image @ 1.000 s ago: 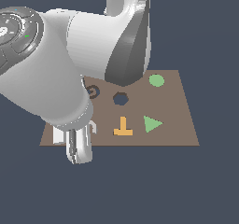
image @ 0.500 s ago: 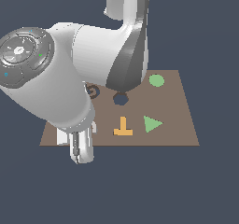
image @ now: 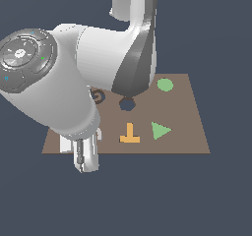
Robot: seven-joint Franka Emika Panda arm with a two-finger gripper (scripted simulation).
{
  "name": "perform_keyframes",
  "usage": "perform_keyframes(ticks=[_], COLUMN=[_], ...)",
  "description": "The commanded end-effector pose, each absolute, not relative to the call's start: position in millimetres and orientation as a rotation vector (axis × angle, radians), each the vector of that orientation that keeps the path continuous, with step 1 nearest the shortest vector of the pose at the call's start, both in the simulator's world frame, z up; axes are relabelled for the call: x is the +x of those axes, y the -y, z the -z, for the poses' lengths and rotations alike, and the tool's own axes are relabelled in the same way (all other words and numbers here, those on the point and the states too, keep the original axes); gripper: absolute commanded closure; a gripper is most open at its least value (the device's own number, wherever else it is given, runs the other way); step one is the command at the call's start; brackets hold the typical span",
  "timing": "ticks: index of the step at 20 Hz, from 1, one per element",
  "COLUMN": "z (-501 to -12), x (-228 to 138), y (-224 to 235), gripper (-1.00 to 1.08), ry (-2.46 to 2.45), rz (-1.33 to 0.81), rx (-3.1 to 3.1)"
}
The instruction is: Insert a designated object into the corresponding slot on a board.
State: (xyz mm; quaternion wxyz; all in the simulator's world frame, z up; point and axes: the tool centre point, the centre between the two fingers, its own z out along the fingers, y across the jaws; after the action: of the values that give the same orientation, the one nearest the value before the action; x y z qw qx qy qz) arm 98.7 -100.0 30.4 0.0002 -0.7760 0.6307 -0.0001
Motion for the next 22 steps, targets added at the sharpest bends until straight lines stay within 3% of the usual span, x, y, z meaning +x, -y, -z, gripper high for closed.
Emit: perform_keyframes(ticks=[1,13,22], z=[-30.7,-80.0,-76.3], x=[98.8,120.9,117.1], y=[100.3,106.9,105.0], gripper=[1.08,1.08,1.08], ry=[-1.982,-2.012,-2.042], rz=[0.001,0.103,0.093], rx=[-2.437,-2.364,-2.341])
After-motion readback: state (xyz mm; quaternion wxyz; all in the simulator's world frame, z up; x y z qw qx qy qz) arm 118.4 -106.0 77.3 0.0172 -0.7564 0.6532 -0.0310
